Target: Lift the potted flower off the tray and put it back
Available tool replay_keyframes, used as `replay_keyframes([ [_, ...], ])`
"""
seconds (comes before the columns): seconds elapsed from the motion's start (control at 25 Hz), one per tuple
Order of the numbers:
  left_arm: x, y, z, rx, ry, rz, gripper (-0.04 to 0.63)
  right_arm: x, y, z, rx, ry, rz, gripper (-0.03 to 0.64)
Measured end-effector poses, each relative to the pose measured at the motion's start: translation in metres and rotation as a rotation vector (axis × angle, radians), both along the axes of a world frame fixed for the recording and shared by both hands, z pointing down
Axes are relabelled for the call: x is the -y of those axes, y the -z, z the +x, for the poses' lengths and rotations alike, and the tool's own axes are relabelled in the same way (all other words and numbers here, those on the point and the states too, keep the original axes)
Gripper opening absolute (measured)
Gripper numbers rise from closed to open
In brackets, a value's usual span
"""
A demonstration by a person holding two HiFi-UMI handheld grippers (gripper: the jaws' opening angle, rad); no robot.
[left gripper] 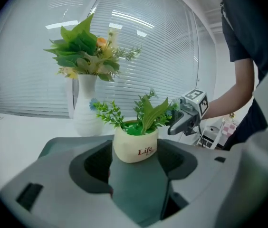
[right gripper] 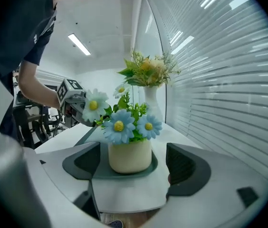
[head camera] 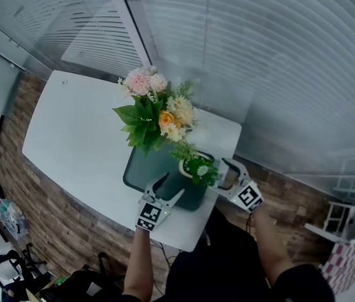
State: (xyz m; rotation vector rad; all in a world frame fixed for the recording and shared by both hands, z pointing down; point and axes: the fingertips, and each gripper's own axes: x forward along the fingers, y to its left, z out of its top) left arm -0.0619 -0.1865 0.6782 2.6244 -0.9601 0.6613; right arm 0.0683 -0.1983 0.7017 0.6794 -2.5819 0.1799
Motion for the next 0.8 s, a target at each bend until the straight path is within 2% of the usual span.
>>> replay_keyframes([
  [0.12,-0.009,0.011,-0.004,-0.035,0.040,0.011,0.290,-0.007,0.006,0.007,0.027,-0.045,0.006,0.402],
  [0.24,-0.024,0.014,-0.004,-0.023,0.046,0.025,0.289,-0.015,0.016,0.012,0.092,-0.102,0.007,0.402],
  [0.32,-0.036,0.019,-0.004,-0.012,0.042,0.040,0.290,-0.024,0.020,0.017,0.076,-0.122,0.000,0.402],
  [0.52,-0.060,0.043,-0.011,-0.073,0.109,0.071,0.289,-0.045,0.030,0.031,0.068,-0.139,0.016,0.402],
  [0.8,-0.090,0.073,-0.020,-0.115,0.158,0.150,0.290,-0.071,0.054,0.031,0.069,-0.154,0.049,0.402],
])
